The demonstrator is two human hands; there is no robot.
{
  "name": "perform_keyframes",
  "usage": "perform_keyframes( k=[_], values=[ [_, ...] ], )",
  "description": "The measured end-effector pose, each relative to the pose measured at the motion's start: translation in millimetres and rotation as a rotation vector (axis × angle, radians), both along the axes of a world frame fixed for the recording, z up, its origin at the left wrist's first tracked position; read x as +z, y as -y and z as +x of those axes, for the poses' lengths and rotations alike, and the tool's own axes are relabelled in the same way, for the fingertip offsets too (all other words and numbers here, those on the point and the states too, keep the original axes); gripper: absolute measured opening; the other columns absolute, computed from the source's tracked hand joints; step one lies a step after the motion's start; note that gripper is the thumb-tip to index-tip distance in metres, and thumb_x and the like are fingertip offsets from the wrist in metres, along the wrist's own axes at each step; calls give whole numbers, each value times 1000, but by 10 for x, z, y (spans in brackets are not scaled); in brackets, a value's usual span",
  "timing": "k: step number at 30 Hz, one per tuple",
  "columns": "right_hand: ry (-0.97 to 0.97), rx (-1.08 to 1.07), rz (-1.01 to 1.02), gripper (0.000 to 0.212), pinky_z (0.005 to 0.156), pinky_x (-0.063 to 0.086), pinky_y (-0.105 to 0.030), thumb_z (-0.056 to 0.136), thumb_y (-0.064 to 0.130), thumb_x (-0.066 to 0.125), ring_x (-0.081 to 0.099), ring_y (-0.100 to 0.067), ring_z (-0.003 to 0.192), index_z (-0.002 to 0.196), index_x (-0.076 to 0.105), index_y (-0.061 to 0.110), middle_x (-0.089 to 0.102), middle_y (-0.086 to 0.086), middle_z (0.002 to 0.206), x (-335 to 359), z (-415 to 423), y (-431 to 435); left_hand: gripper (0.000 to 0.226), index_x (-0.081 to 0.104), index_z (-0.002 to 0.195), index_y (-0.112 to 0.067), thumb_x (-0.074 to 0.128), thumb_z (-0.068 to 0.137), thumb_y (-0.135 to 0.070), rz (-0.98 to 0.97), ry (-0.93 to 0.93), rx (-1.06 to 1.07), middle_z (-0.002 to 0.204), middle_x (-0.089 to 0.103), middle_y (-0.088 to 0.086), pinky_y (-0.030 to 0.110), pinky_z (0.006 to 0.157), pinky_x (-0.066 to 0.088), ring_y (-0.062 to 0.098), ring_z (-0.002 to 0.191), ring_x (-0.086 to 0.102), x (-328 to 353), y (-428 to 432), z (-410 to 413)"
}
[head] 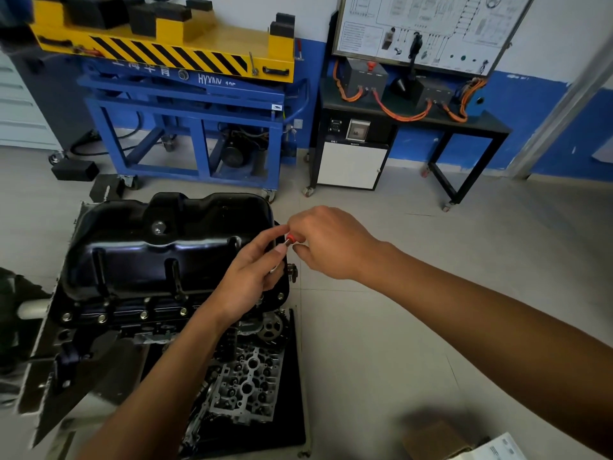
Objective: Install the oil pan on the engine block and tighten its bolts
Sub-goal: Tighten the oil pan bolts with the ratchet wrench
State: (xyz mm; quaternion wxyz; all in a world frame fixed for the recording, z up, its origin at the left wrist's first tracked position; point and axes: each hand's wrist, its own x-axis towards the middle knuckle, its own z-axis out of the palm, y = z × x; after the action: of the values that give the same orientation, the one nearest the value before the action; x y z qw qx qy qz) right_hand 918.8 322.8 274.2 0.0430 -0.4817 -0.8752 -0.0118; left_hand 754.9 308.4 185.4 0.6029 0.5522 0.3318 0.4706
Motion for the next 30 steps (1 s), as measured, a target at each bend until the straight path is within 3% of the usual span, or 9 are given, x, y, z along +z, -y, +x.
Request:
perform_keyframes(
  k=[4,7,10,14,19,22,26,30],
  values=[
    [77,-18,-117,37,46,34,-28,88,36,67,51,-17,55,61,49,20,49,2,57,102,81,80,24,67,114,-15,49,104,-27,-13,-9,211,57,44,-9,23,48,28,8,50,35,-13,5,56],
    [90,24,-404,49,43,35,-24,87,46,67,48,-7,40,50,52,19,50,9,39,116,-1,233,34,69,101,-3,40,107,-20,-8,-20,244,63,48,5,17,50,38,7,53,45,-15,21,126],
    [-35,61,-559,52,42,40,-19,95,37,63,48,-5,38,49,58,14,60,1,46,51,-69,337,38,70,95,0,40,108,-19,27,-53,238,77,62,15,19,59,46,13,68,58,-19,48,157],
    [-141,63,-598,49,40,36,-16,97,29,61,46,-8,36,54,61,6,64,-9,51,27,-75,345,35,72,97,-16,43,98,-36,36,-61,276,99,71,3,28,84,51,19,97,64,-27,41,123],
    [-99,76,-549,54,44,32,-21,93,33,67,38,-11,38,46,47,14,40,7,38,34,-46,285,32,71,87,-27,41,94,-37,-16,-28,242,92,65,3,40,74,45,24,86,56,-20,43,80],
    [29,53,-456,51,43,32,-19,89,44,70,45,-6,41,50,51,17,45,12,35,92,-7,215,30,70,86,-26,41,92,-35,-37,-19,203,89,56,13,35,64,40,27,77,47,-13,33,45],
    [98,-4,-223,40,51,41,-28,83,44,76,55,-13,55,60,54,20,59,3,55,158,41,81,31,71,88,-27,41,94,-32,-25,10,160,73,56,6,20,51,42,14,57,51,-28,16,45],
    [62,-30,-86,37,61,50,-38,82,30,78,58,-24,72,61,49,23,62,-3,80,127,18,-62,32,67,102,-18,40,94,-32,-20,-6,103,56,49,-10,18,46,31,6,48,37,-34,13,96]
  ],
)
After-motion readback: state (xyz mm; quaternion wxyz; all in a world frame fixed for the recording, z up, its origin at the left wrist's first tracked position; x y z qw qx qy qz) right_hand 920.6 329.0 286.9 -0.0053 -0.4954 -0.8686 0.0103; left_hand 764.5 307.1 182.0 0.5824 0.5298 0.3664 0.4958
